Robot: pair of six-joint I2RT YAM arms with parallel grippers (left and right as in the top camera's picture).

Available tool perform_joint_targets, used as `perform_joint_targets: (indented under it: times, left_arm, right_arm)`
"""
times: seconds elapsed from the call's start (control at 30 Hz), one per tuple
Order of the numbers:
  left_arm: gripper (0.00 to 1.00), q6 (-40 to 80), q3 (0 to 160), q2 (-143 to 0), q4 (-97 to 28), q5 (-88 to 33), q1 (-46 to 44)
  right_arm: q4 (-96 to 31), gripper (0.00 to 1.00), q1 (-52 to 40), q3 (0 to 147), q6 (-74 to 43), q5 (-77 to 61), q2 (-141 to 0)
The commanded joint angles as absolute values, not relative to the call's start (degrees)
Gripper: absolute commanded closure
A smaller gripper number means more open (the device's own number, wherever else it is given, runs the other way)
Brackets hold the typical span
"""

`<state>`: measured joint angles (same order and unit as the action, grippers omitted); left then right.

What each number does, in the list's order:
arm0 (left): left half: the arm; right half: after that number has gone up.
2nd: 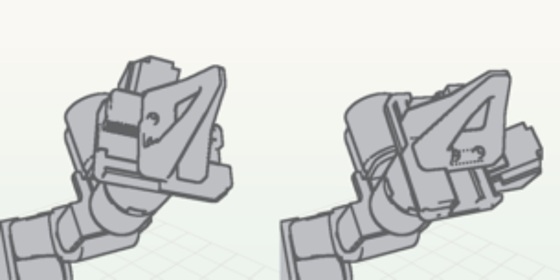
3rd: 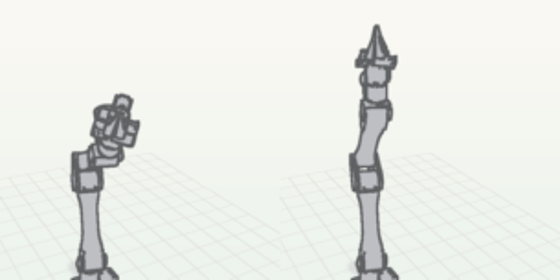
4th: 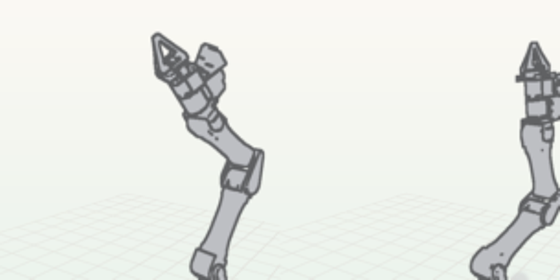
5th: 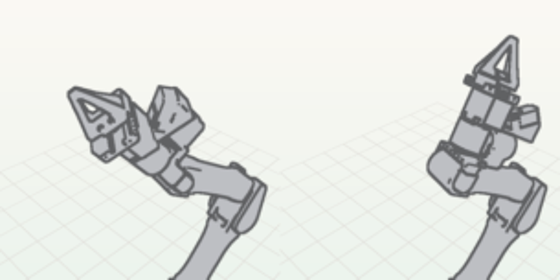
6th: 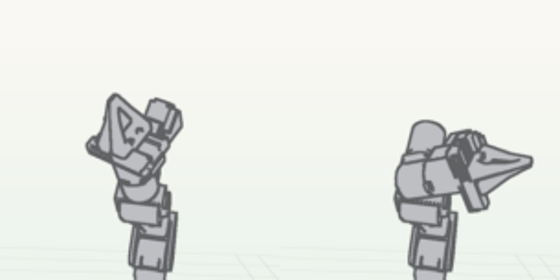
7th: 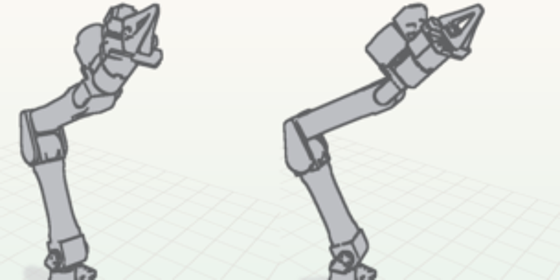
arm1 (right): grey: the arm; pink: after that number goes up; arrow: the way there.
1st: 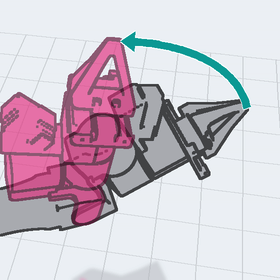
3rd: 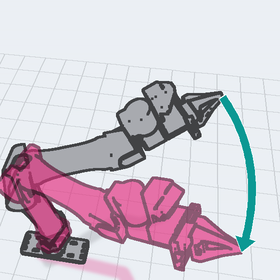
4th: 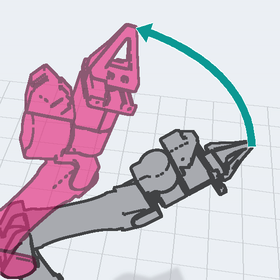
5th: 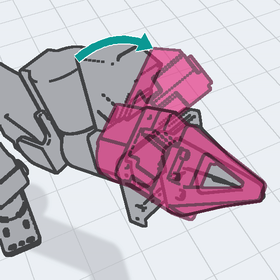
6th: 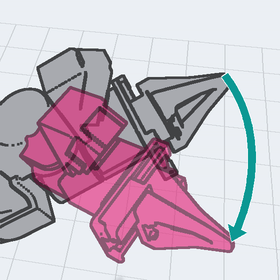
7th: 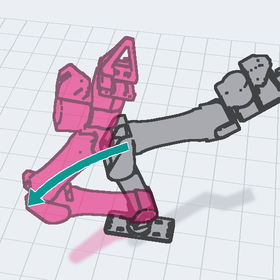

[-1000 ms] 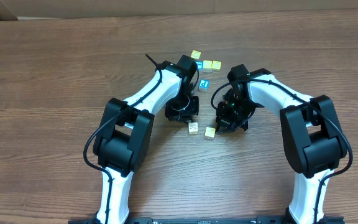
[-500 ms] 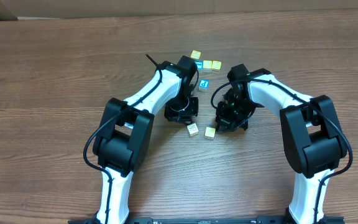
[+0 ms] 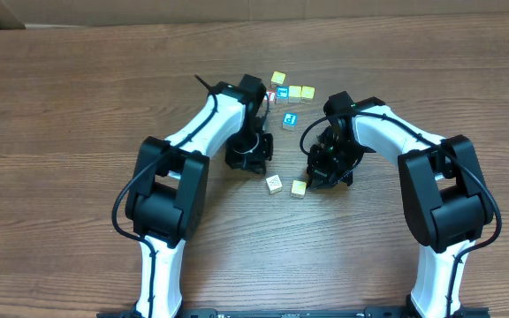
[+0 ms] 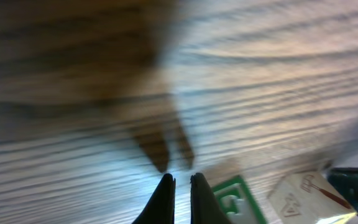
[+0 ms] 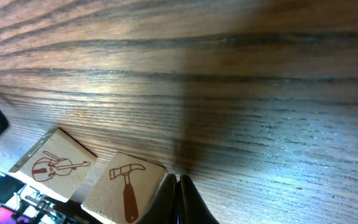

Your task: Flip 5 blocks

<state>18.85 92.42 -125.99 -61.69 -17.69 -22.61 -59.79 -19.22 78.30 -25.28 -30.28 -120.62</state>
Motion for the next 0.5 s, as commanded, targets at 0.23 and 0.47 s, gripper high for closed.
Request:
perform_joint_targets:
  times: [0.23,0.47]
  left_arm:
    - [0.96,17.1,93.9,-125.6,-63.0,-20.8,-25.6]
    - [0.96,17.1,93.9,-125.6,-62.0,-20.8,-25.5]
  right_arm:
    - [-59.7,0.96,-19.6,78.0,-25.5,-31.0,-120.1]
    - [-59.7,0.96,-19.6,78.0,-25.5,-31.0,-120.1]
